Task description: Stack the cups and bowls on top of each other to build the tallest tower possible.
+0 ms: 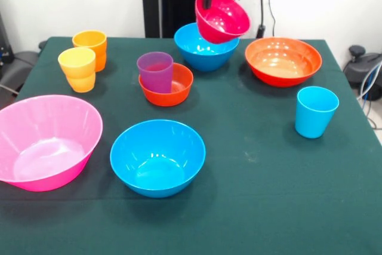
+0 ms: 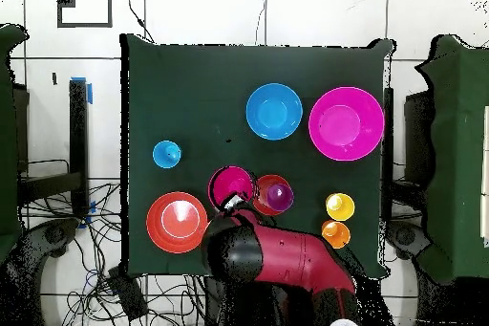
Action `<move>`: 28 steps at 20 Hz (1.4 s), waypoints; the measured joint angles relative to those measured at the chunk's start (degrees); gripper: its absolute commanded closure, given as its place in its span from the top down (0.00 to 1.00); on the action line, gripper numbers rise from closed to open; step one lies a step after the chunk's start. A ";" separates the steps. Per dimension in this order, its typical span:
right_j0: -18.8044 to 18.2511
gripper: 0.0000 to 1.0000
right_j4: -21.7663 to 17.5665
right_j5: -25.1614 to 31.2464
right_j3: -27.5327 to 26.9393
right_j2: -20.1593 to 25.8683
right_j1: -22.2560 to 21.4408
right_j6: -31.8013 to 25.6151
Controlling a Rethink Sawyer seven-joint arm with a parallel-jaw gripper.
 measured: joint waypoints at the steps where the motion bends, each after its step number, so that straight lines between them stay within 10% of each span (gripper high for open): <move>1: -0.34 0.00 -0.44 -0.06 0.02 0.17 0.02 0.00; 18: -8.38 0.00 -19.00 -3.20 0.18 -0.46 7.21 0.00; 28: -9.75 0.00 -23.00 -4.22 0.19 -1.80 10.09 0.00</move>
